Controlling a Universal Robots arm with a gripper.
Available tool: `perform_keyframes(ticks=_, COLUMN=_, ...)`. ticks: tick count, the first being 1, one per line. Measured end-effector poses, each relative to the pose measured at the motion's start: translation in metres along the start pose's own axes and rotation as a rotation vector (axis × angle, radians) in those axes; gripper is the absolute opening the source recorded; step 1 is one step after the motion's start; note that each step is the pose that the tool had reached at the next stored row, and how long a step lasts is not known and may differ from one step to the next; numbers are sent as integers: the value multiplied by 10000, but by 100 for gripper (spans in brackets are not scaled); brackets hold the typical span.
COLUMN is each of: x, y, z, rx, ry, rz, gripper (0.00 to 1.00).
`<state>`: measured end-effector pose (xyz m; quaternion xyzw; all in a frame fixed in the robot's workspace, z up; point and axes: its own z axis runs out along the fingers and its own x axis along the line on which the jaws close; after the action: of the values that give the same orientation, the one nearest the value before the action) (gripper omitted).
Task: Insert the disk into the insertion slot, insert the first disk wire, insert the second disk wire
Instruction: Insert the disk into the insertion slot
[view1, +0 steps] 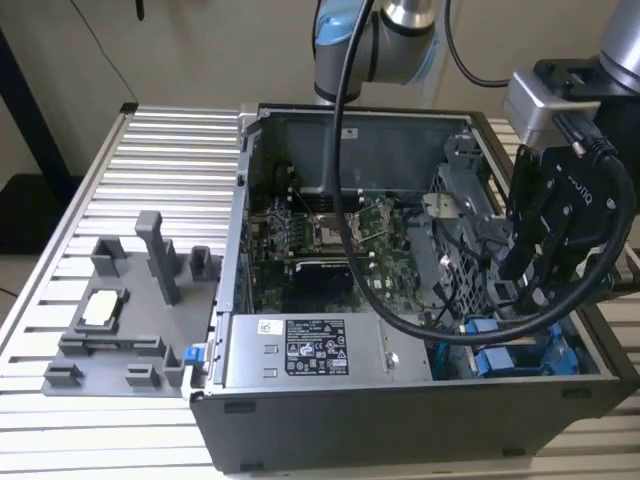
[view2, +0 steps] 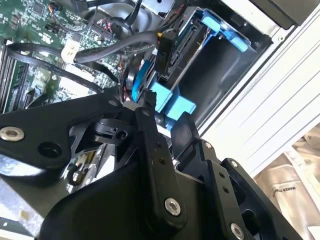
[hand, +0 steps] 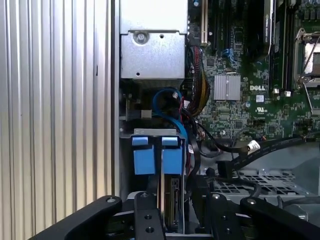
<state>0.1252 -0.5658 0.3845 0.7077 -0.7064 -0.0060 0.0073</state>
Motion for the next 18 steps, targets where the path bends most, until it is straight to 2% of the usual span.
perform_keyframes(ticks=2, x=-3, y=1, z=-57, rx=0, ry=10, rz=0, gripper=41)
perform_keyframes(ticks=4, x=-13, y=1, z=-68, rx=3, ry=10, rz=-1, gripper=41)
perform_keyframes(ticks=5, x=-18, y=5, z=-68, rx=39, ry=11, rz=0, gripper=41)
perform_keyframes(ticks=6, x=-21, y=10, z=-69, rx=157, ry=6, rz=-2, gripper=41)
perform_keyframes(ticks=7, x=-21, y=14, z=-70, rx=323, ry=-28, rz=-3, gripper=41)
perform_keyframes(ticks=9, x=-23, y=19, z=-68, rx=685, ry=-110, rz=-5, gripper=41)
perform_keyframes(ticks=13, x=-32, y=31, z=-68, rx=1405, ry=-210, rz=-10, gripper=41)
perform_keyframes(ticks=16, x=-42, y=41, z=-67, rx=1897, ry=-306, rz=-13, gripper=41)
perform_keyframes(ticks=18, x=-53, y=50, z=-66, rx=2112, ry=-312, rz=-34, gripper=41)
